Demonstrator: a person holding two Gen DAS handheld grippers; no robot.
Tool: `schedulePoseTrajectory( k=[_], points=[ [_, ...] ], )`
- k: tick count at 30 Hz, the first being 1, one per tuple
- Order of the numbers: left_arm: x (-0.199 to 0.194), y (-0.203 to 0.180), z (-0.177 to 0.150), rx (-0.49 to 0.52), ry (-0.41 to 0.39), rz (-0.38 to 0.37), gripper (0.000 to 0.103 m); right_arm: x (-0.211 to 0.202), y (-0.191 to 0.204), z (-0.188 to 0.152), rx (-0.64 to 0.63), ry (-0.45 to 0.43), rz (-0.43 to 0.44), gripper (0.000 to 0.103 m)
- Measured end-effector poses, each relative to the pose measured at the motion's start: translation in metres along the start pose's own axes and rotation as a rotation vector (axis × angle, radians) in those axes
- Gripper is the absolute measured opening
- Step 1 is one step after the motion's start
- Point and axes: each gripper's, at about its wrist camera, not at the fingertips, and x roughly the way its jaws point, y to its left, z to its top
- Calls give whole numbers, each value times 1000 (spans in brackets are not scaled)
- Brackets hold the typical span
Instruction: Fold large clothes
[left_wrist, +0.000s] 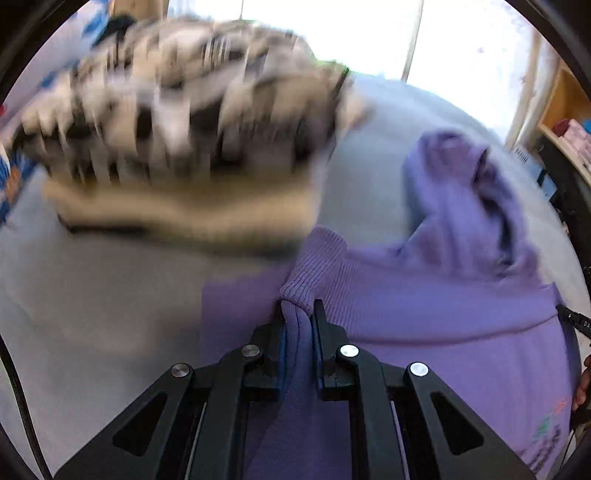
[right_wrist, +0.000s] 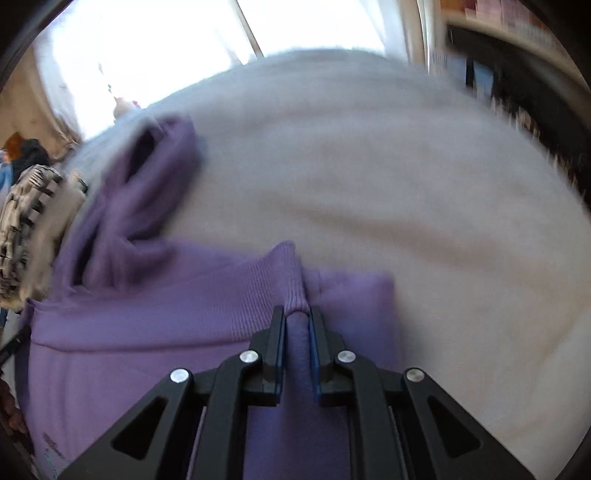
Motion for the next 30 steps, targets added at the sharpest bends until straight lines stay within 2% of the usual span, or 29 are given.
schedulePoseTrajectory(
  k=[2,4,6,9,13,16,18,20,21,24,27,30],
  points=[
    [3,10,-5,-47,-21,-41,13,-3,-6,-5,17,-45,29,11],
    [2,16,-3,-74,-15,-76,14,-5,-9,-6,22,-45,41,15],
    [-3,20,-1,-88,-11,-91,19,-10,-6,-4,9,-39,19,20],
    [-19,19,1,-94,-35,-64,25,-24,7,-1,-12,-43,-47,24],
    [-52,8,2,-55,-135,-26,25,-53,33,-2,-51,-140,-22,24],
    [-62,-5,8,-29,-167,-29,24,-59,57,-1,-89,-158,2,24],
    [-53,-17,10,6,-147,-21,20,-55,72,-3,-122,-151,12,24],
    [-39,-25,8,28,-115,-9,10,-45,85,-4,-151,-135,6,24],
    [-31,-28,8,28,-98,-7,9,-42,86,-6,-153,-127,5,24],
    [-10,-21,5,8,-56,22,7,-25,77,-9,-135,-92,-34,24],
    [-1,-4,3,-39,-47,-26,7,-13,44,-10,-100,-95,-106,24],
    [0,0,0,-56,-49,-48,7,-13,19,-9,-46,-95,-11,21]
  ],
)
